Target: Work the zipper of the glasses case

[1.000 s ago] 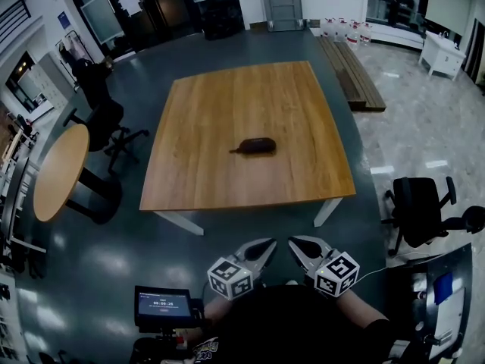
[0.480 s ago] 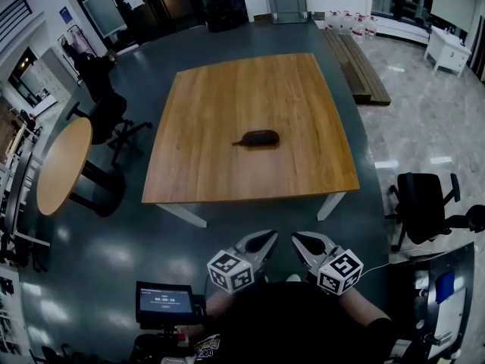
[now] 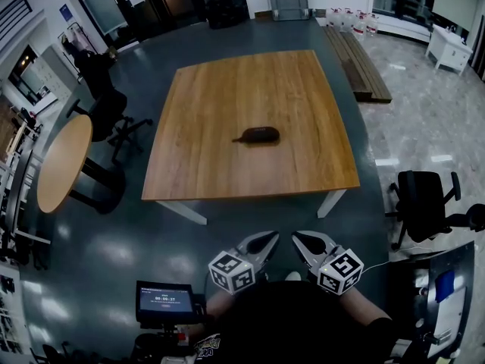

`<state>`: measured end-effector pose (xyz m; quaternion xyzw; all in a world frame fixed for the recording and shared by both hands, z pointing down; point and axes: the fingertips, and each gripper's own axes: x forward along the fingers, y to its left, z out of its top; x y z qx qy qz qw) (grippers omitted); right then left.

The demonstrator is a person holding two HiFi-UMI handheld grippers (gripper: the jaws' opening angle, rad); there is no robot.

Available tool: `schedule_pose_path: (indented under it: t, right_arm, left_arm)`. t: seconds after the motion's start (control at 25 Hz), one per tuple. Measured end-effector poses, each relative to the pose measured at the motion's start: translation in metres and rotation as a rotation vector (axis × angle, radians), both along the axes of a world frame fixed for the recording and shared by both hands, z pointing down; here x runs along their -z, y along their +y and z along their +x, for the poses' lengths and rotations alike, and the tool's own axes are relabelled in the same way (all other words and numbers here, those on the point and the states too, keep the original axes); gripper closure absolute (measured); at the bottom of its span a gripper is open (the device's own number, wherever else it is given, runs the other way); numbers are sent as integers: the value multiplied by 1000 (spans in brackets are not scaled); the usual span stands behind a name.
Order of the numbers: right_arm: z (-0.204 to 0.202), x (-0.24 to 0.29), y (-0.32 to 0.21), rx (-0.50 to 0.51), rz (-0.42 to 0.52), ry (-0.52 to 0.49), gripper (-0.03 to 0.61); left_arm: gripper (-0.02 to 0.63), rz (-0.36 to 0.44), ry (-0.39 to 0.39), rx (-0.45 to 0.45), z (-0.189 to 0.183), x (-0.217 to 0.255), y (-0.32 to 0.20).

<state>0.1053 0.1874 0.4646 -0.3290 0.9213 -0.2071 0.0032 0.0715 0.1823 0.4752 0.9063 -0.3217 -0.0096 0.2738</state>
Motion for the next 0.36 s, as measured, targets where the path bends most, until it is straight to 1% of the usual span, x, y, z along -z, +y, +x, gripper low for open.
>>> schedule_pose_path:
  t: [0.36]
  right_arm:
    - [-3, 2, 3, -5, 11, 9, 574]
  left_arm:
    - [615, 2, -4, -8, -2, 1, 2]
